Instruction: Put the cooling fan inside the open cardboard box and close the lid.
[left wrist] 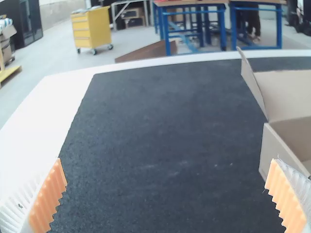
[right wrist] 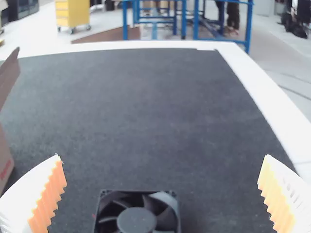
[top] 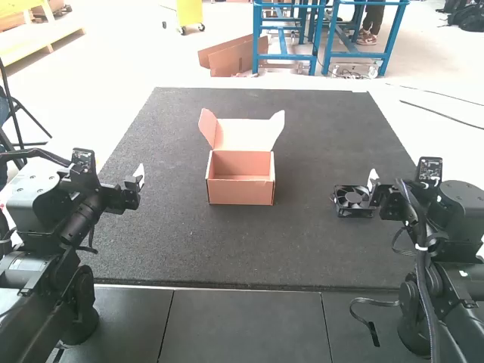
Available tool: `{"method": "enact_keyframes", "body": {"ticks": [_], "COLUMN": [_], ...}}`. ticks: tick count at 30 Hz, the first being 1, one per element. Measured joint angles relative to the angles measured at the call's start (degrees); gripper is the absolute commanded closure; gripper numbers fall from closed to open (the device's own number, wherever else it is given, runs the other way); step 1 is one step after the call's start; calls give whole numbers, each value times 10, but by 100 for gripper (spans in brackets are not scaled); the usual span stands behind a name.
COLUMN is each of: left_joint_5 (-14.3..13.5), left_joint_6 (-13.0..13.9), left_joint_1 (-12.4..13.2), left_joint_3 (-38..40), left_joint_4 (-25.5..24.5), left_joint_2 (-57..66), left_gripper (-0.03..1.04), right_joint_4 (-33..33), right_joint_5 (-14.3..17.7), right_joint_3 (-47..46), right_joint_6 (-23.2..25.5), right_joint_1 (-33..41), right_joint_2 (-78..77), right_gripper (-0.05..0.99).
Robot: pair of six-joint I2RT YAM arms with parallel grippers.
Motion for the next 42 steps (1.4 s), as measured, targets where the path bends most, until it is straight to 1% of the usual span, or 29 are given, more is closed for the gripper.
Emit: {"method": "enact_keyframes", "body": {"ticks": [1, 19, 21, 25, 32, 36, 38, 40, 41, 42], "left_joint_5": [0, 0, 0, -2, -5, -10, -13, -17, -19, -20], "left_joint_6": [-2, -4, -4, -6, -7, -15, -17, -18, -19, -19], "left_joint_1": [0, 0, 0, 0, 0, 0, 0, 0, 0, 0], "left_joint_3": [0, 0, 0, 0, 0, 0, 0, 0, 0, 0], "left_joint_4": [0, 2, 8, 35, 40, 43, 52, 85, 97, 102], "left_joint_2": [0, 0, 0, 0, 0, 0, 0, 0, -1, 0], "left_gripper": [4, 4, 4, 4, 4, 4, 4, 4, 4, 4], "right_joint_4": [-1, 0, 0, 15, 17, 17, 37, 98, 117, 120], "right_joint_5": [-7, -7, -7, -6, -6, -6, -6, -5, -4, -4], "right_joint_3": [0, 0, 0, 0, 0, 0, 0, 0, 0, 1], "right_joint_6": [0, 0, 0, 2, 4, 6, 7, 7, 7, 7], "right_joint_1": [0, 0, 0, 0, 0, 0, 0, 0, 0, 0], "right_joint_2": [0, 0, 0, 0, 0, 0, 0, 0, 0, 0], "right_gripper": [2, 2, 2, 2, 2, 2, 2, 2, 2, 2]}}
